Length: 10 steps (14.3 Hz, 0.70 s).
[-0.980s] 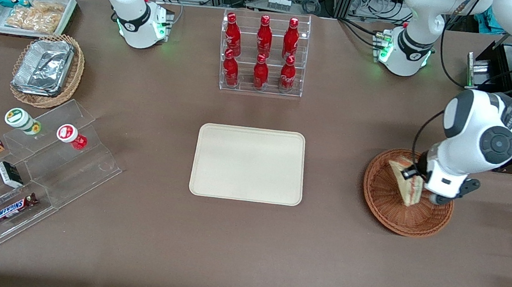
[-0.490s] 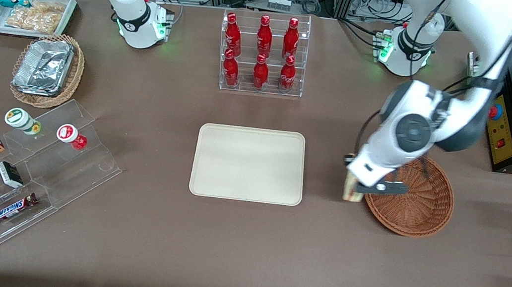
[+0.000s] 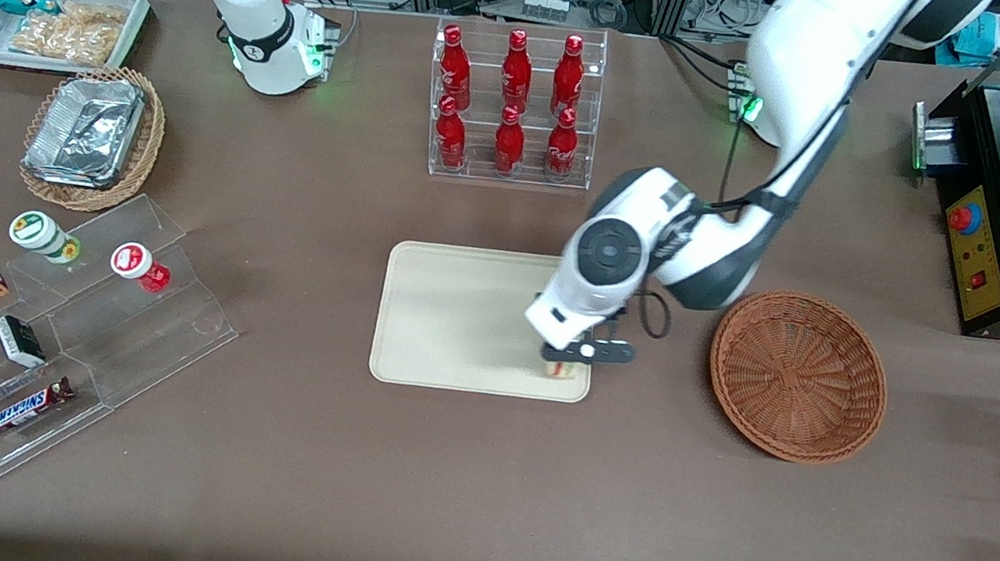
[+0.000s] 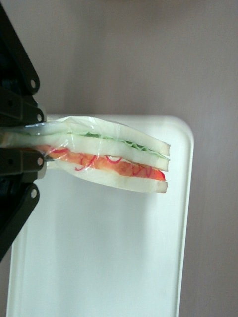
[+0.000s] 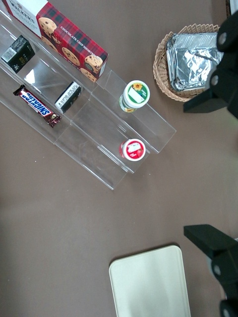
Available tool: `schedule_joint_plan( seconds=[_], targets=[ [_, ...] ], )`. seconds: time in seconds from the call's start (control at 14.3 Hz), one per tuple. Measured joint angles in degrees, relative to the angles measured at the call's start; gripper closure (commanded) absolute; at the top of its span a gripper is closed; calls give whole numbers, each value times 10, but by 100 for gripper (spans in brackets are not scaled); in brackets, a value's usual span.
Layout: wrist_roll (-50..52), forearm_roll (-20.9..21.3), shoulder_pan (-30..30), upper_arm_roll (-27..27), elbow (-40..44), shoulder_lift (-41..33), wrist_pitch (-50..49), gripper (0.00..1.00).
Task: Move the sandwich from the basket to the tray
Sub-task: 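Lower the sandwich onto the tray and open the left gripper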
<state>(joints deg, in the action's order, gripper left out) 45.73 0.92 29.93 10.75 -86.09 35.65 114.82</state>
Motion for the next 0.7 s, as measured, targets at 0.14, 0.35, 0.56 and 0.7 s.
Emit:
schedule_joint_plan(
  seconds=[0.14, 0.35, 0.56, 0.7],
  targets=[
    [26, 0, 25, 0, 41, 30, 2, 100],
    [60, 0, 54, 0, 85, 72, 20, 98],
    [82, 0, 72, 0, 105, 110, 48, 92],
    [95, 0, 76, 0, 109, 126, 57, 12]
  ],
)
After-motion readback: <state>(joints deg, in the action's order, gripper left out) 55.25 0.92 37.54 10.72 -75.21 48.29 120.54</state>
